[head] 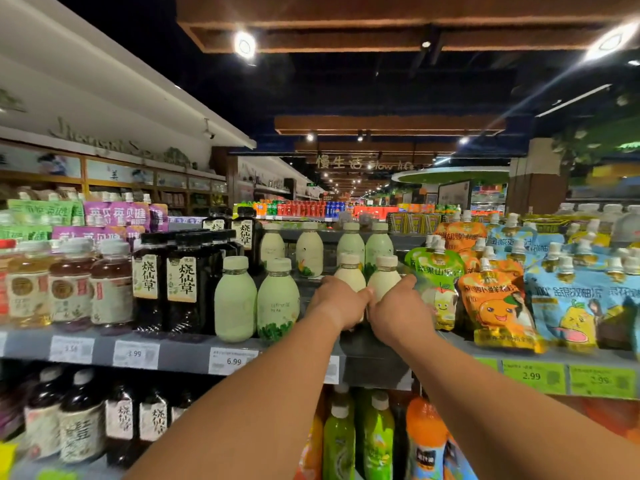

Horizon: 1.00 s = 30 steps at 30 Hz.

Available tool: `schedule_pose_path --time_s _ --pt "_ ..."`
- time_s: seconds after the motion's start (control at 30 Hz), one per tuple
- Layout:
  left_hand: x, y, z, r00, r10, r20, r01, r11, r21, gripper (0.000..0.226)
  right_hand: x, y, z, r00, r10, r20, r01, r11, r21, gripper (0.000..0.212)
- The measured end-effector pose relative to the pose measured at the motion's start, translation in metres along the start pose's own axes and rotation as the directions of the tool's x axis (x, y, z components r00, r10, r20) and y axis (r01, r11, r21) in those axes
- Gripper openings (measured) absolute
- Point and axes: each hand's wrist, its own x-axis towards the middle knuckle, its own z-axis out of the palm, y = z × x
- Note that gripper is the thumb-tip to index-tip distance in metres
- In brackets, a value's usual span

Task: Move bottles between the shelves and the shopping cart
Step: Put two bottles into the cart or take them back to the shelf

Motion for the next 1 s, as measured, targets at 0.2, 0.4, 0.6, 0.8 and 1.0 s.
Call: schedule_pose_path --time_s 0.2,0.4,0.6,0.8,1.0 --pt "-0.068 -0.015 -0.042 0.99 0.141 -0.033 -0.139 0.99 0.037 0.074 -0.069 -0.015 -0.03 0.998 -0.055 -0.035 0.056 0.998 0.037 0.058" --pt "-0.15 -0.139 -0.122 0.991 0.093 -0.096 -0.084 0.992 0.095 0.066 -0.193 -0.066 0.008 0.997 -0.075 0.022 0.074 0.995 0.069 0.051" --pt "-0.234 -0.326 -0.246 0.943 -0.244 -0.228 0.288 0.939 0.189 0.061 -0.347 -0.159 0.111 0.917 -0.221 0.332 0.226 0.974 0.026 0.058" --pt "-0.316 -0.455 -0.358 0.805 -0.448 -0.388 0.533 0.833 0.145 0.063 -0.468 -0.272 0.19 0.781 -0.289 0.554 0.209 0.956 0.204 0.079" --pt "-0.361 -0.546 -0.435 0.633 -0.573 -0.52 0.69 0.722 0.044 0.065 -0.552 -0.367 0.262 0.621 -0.481 0.619 0.32 0.876 0.36 0.071"
